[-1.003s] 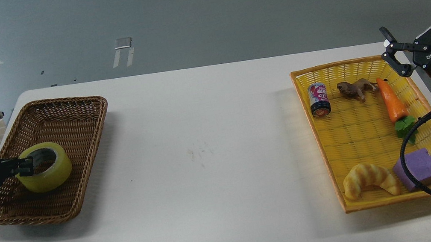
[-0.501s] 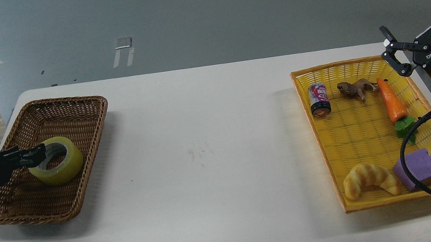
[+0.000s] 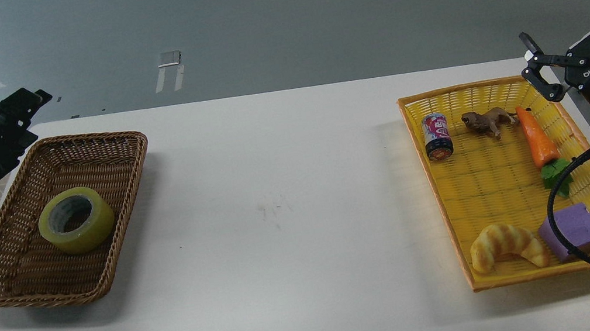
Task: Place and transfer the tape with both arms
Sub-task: 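Release the tape roll and raise the left gripper out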
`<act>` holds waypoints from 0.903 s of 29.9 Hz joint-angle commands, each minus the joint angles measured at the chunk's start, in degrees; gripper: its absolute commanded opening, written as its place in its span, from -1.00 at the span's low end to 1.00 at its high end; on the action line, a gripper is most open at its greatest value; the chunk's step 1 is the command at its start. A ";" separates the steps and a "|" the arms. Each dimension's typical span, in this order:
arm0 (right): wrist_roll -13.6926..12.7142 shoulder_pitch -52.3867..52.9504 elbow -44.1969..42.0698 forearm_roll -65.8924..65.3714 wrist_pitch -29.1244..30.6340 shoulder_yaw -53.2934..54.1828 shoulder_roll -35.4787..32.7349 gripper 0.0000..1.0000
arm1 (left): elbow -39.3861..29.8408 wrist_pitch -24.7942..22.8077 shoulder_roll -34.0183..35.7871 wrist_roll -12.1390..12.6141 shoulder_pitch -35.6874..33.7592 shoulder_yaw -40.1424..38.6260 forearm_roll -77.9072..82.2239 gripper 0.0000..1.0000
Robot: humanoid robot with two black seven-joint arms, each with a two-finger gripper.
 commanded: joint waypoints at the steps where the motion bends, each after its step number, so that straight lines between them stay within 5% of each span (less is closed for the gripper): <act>1: 0.00 0.17 0.00 -0.02 0.00 -0.06 -0.18 1.00 | -0.29 -0.49 -3.26 0.23 -0.66 -3.73 -9.91 0.96; 7: -0.53 2.98 -0.35 -0.11 0.00 -0.32 -0.53 1.00 | -0.91 -5.84 -12.49 0.49 -1.45 -15.24 -13.08 0.96; 13: -0.88 7.72 -0.88 -0.11 0.00 -0.68 -0.53 1.00 | -3.19 -16.30 -21.53 0.23 -0.49 -25.26 -13.17 0.96; 27: -0.79 16.25 -10.01 -0.11 0.00 -7.09 -0.01 0.99 | -3.72 -19.53 -34.20 -0.12 4.42 -31.69 -13.17 0.96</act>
